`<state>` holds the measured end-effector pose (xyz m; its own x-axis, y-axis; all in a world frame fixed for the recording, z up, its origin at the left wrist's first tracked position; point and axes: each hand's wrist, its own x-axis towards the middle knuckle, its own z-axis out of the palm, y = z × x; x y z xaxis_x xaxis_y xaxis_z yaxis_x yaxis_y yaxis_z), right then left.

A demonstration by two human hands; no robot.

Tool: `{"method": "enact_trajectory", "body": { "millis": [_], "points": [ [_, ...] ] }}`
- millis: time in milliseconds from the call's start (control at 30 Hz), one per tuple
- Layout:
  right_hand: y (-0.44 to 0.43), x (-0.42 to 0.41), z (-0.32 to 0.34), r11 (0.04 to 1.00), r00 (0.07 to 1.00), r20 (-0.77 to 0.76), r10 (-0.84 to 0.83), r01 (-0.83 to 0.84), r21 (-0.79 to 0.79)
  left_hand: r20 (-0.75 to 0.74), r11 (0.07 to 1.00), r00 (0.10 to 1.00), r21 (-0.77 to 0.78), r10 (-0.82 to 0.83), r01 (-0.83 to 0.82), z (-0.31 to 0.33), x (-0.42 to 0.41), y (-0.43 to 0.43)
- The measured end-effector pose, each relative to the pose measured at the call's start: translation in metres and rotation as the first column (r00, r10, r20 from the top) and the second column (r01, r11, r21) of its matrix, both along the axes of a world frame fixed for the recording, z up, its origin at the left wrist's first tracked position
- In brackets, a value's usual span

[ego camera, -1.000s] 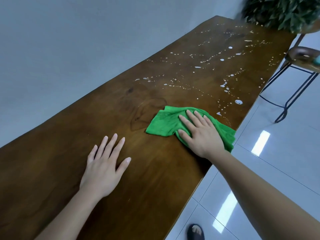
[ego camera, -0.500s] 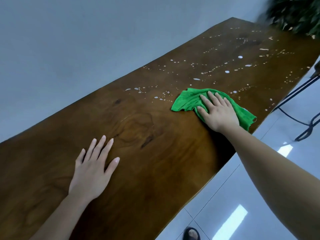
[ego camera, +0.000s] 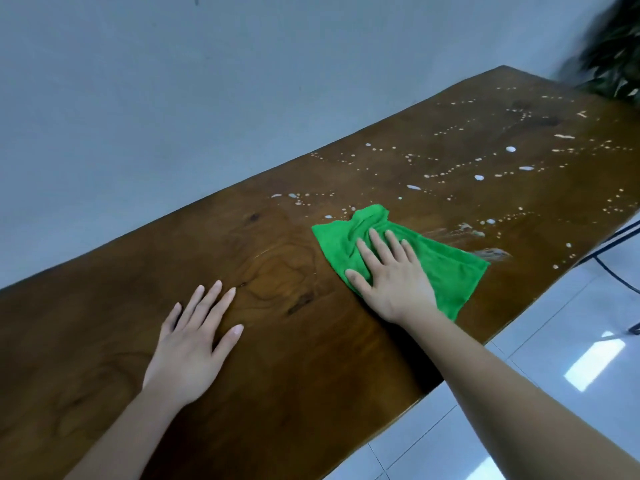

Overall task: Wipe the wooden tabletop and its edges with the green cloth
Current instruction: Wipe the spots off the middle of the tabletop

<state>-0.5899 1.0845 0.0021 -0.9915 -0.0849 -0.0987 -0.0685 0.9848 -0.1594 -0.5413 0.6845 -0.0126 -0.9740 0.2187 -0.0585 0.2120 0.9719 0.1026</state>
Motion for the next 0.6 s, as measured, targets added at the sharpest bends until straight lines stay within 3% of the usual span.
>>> {"method": "enact_trajectory", "body": {
  "millis": [333, 600],
  "points": [
    [-0.150, 0.008, -0.004, 0.939, 0.940, -0.008, 0.342, -0.342, -0.020, -0.001, 0.999, 1.000, -0.032, 0.019, -0.019, 0.002, 0.002, 0.004],
    [-0.127, -0.056, -0.008, 0.927, 0.931, -0.033, 0.365, -0.366, -0.082, -0.027, 0.999, 0.999, -0.023, 0.025, -0.026, -0.003, -0.001, 0.002]
  ]
}}
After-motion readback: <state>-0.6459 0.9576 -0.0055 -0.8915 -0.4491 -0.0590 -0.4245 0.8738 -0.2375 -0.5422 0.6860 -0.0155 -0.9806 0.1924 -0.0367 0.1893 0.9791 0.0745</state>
